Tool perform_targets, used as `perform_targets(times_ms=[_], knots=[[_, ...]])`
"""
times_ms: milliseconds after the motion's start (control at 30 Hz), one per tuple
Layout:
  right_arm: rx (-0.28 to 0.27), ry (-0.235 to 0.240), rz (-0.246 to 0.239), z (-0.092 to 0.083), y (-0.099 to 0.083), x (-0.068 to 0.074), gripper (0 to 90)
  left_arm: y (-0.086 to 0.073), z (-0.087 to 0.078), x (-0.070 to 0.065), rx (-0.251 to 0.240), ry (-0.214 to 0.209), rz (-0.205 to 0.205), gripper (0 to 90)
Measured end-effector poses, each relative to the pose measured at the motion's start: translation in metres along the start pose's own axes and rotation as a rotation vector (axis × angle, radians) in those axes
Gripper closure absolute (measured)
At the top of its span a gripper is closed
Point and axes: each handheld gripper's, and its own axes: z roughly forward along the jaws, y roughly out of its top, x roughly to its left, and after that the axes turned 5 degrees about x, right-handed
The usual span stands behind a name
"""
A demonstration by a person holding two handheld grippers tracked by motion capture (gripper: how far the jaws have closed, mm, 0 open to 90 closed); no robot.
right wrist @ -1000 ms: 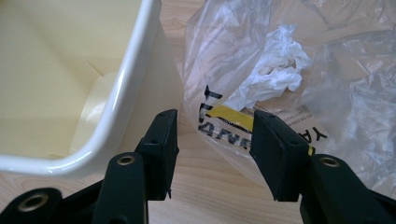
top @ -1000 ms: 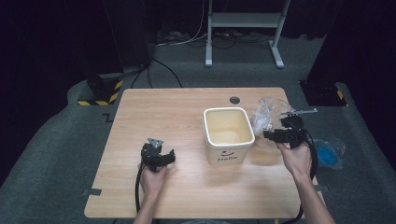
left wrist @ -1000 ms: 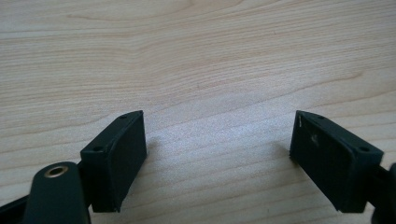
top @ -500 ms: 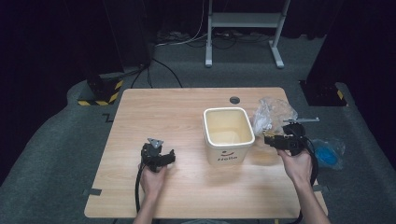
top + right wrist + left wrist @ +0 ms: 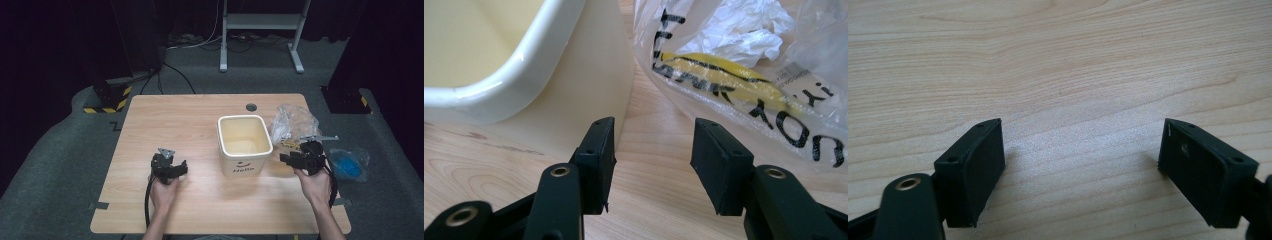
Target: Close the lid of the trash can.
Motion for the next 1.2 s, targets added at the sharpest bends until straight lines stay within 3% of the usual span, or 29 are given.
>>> perform_targets(times_ms=[733, 1200], knots=[[-0.011, 0.042, 0.007, 0.024, -0.037, -0.005, 52.1, 0.000, 0.000, 0.000, -0.001, 0.001, -0.001, 18.6], [-0.028, 0.032, 0.014, 0.043, -0.050, -0.014, 52.1, 0.000, 0.000, 0.000, -0.001, 0.000, -0.001, 18.6]])
